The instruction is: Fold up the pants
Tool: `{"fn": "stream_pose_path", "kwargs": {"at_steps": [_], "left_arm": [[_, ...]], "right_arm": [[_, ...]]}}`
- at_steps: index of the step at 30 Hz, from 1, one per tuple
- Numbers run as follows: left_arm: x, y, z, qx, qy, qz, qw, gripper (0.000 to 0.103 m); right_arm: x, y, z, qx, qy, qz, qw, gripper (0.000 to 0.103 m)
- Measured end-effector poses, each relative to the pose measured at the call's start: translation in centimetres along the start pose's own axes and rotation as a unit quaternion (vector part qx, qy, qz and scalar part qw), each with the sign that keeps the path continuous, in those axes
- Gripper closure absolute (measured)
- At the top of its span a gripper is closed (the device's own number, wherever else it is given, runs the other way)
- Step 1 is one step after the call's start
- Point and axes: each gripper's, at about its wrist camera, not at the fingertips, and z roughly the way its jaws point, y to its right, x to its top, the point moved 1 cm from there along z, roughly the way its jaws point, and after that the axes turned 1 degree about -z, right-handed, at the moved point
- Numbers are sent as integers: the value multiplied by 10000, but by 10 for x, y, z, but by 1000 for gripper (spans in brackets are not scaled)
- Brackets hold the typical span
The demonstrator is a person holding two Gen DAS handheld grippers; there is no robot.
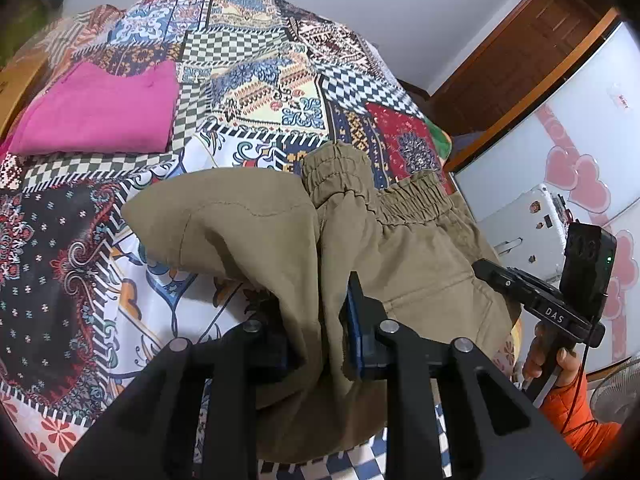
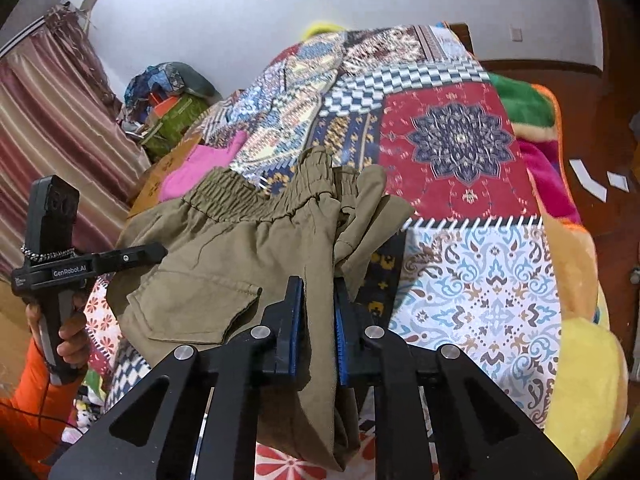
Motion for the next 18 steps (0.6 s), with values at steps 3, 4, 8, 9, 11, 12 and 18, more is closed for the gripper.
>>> {"fn": "stream_pose_path", "kwargs": {"at_steps": [3, 4, 8, 9, 11, 12, 18], "left_arm": [[0, 2, -13, 5, 122, 35, 9999, 82], [0, 3, -17, 4, 153, 50, 9999, 82], [3, 3, -40, 21, 405, 118, 9991, 83], [4, 3, -47, 29, 470, 129, 9988, 83], [7, 1, -57, 48, 585, 144, 9982, 83], [10, -1, -65, 65, 658, 158, 9977, 83], [23, -16, -102, 186, 1039, 168, 9943, 83]], "right_arm": [[6, -9, -6, 7, 114, -71, 9999, 91], [8, -13, -8, 10, 152, -105, 9998, 91], [18, -27, -13, 28, 301, -276, 9992, 91], [21, -31, -14, 35, 341, -324, 9989, 91], [28, -41, -16, 63, 422, -404, 9983, 91], [32, -45, -16, 78, 455, -432, 9980, 91], [55, -78, -12, 147, 682, -749, 9948, 91]]}}
